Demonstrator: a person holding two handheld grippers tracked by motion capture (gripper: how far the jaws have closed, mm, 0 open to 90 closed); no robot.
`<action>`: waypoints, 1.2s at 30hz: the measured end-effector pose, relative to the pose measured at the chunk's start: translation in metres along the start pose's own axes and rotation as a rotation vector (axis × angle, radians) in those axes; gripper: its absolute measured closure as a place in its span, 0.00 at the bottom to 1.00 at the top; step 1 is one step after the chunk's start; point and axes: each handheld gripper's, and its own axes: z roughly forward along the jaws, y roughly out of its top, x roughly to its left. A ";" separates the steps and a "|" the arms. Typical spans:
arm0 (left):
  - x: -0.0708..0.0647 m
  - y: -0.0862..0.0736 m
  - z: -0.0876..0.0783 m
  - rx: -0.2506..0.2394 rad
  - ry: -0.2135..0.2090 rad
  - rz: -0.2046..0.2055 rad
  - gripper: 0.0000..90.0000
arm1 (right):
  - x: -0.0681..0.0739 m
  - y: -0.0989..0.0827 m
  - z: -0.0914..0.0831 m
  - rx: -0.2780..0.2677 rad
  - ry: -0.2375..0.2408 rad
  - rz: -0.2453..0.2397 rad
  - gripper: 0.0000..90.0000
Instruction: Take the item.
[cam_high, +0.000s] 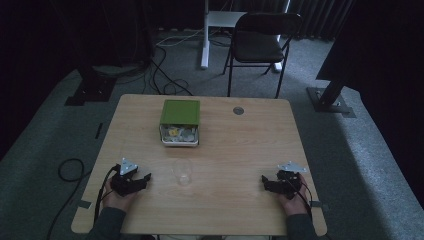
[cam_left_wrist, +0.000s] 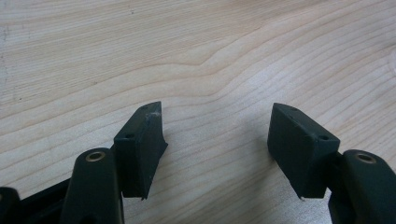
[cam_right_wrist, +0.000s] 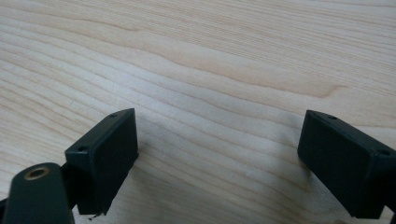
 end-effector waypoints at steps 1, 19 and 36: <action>0.000 0.000 0.000 0.000 0.000 -0.001 0.41 | 0.000 0.000 0.000 0.000 0.000 0.000 0.13; -0.008 0.003 -0.003 0.022 -0.005 -0.017 0.51 | 0.002 -0.002 -0.002 -0.002 0.034 -0.032 0.15; -0.020 0.027 -0.017 -0.040 -0.067 0.040 0.55 | 0.003 -0.002 -0.003 -0.003 0.033 -0.032 0.15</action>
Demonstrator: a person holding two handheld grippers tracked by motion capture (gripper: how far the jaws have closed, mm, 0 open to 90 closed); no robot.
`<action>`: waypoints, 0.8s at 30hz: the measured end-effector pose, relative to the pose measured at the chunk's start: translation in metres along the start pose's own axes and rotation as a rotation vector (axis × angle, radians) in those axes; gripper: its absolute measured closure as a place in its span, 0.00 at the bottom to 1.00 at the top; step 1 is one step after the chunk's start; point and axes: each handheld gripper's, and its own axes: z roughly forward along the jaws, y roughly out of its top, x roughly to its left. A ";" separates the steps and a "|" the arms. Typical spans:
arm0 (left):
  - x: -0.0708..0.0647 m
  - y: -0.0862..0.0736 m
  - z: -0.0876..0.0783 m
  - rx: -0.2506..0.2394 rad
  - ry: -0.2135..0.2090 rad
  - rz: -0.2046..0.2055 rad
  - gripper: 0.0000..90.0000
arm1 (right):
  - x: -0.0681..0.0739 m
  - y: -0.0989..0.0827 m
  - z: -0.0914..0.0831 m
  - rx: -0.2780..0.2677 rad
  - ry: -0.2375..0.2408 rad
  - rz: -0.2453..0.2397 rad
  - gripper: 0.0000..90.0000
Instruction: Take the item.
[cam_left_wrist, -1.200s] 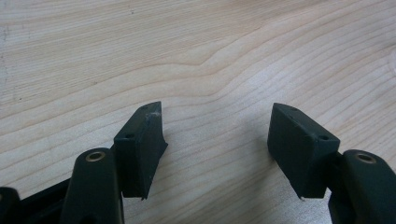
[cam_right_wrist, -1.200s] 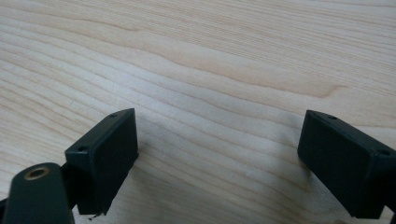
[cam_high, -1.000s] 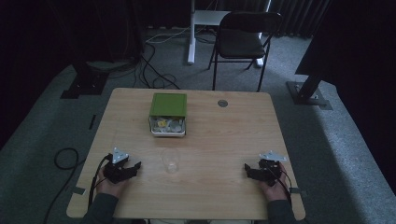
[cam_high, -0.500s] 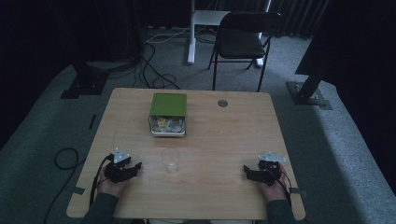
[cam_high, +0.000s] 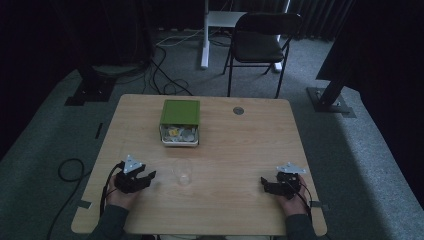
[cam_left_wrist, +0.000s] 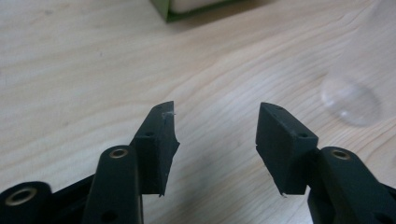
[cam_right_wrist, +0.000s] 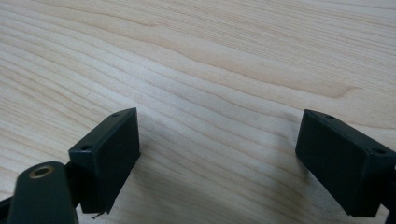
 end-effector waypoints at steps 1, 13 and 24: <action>0.000 0.003 -0.001 -0.005 -0.003 0.004 0.55 | 0.000 0.000 0.000 0.001 0.000 0.000 0.15; 0.000 0.029 -0.007 -0.037 -0.011 0.057 0.56 | 0.000 0.000 0.000 0.001 -0.003 0.003 0.15; 0.001 0.048 -0.004 -0.057 -0.013 0.085 0.57 | 0.001 0.000 0.000 0.000 -0.004 0.005 0.15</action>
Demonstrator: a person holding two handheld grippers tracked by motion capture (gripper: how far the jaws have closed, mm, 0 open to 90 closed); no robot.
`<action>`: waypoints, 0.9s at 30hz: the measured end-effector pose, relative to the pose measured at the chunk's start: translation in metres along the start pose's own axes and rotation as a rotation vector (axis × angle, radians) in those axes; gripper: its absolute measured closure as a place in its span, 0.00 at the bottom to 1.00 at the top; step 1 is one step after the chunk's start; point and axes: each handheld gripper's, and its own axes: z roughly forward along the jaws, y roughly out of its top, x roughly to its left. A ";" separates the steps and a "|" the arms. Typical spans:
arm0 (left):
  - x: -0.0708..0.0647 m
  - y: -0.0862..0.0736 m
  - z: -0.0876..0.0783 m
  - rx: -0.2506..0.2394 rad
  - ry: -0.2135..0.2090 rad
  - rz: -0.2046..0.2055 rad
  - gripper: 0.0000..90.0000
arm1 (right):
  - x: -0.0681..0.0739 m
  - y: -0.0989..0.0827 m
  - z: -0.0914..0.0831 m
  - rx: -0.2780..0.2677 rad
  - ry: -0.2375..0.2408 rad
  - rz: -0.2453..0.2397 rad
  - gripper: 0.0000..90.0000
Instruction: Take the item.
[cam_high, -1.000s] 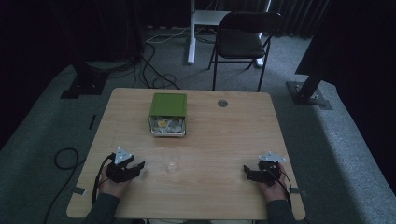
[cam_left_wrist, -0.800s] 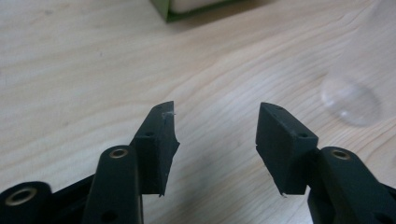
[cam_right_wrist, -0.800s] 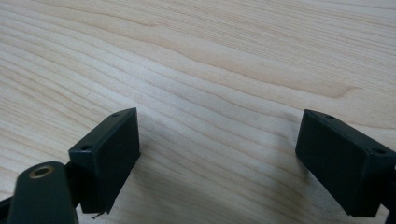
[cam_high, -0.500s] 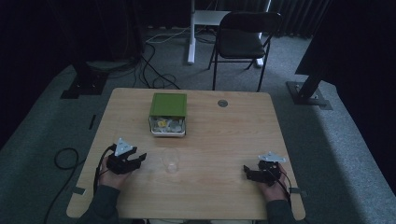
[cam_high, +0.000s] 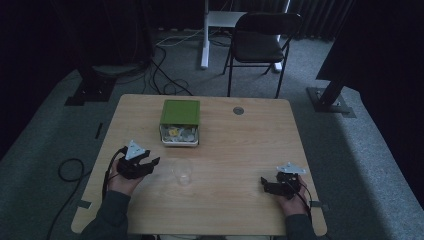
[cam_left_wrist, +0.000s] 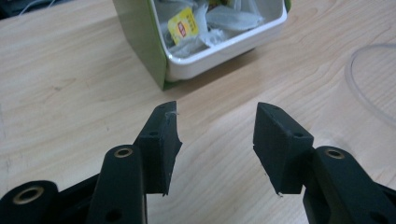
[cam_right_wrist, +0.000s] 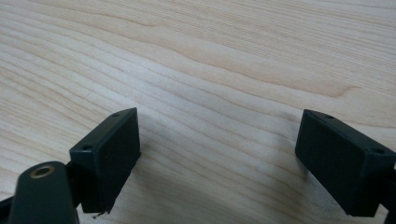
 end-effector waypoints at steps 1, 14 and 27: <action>0.000 0.001 0.001 -0.002 -0.002 0.003 0.58 | 0.000 0.000 0.000 0.000 0.000 0.001 0.15; 0.000 0.016 0.020 0.003 -0.021 0.050 0.59 | 0.000 0.000 0.000 0.000 0.000 0.001 0.15; 0.004 0.035 0.046 0.036 -0.024 0.074 0.69 | 0.000 0.000 0.000 0.000 0.000 0.001 0.15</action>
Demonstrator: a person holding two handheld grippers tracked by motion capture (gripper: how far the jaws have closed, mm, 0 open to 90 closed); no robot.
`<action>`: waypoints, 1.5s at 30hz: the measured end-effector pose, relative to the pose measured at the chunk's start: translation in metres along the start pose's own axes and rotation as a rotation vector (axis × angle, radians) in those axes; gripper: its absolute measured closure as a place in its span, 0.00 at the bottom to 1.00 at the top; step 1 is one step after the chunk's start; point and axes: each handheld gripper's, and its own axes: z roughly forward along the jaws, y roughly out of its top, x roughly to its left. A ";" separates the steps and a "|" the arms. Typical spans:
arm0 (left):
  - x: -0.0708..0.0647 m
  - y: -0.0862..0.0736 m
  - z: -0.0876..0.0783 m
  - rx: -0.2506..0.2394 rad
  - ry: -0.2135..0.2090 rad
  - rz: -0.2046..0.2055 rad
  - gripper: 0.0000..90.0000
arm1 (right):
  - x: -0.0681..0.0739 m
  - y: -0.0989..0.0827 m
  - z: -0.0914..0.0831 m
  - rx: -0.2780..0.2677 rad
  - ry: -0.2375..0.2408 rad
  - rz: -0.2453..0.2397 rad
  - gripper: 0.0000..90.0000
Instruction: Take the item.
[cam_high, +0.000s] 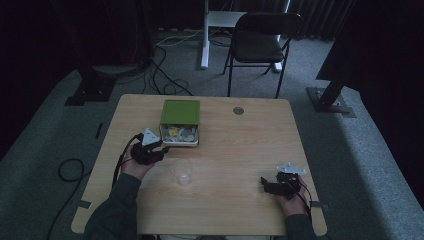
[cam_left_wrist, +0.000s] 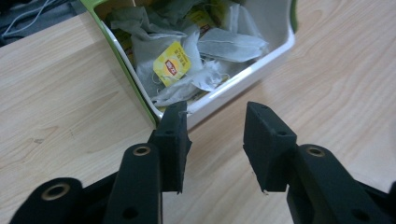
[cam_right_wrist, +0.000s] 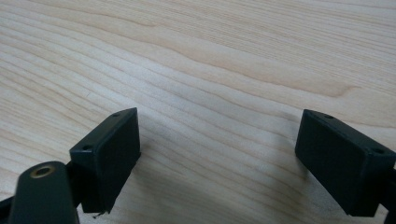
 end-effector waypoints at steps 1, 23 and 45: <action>0.001 0.001 0.002 -0.001 0.003 -0.004 0.70 | 0.000 0.000 0.000 0.000 0.000 0.001 0.15; 0.002 0.011 0.037 0.020 -0.005 -0.027 0.62 | 0.000 0.000 0.000 0.000 0.000 0.000 0.15; 0.002 0.009 0.036 0.048 -0.040 -0.034 0.61 | 0.000 0.000 0.000 0.000 0.000 0.001 0.15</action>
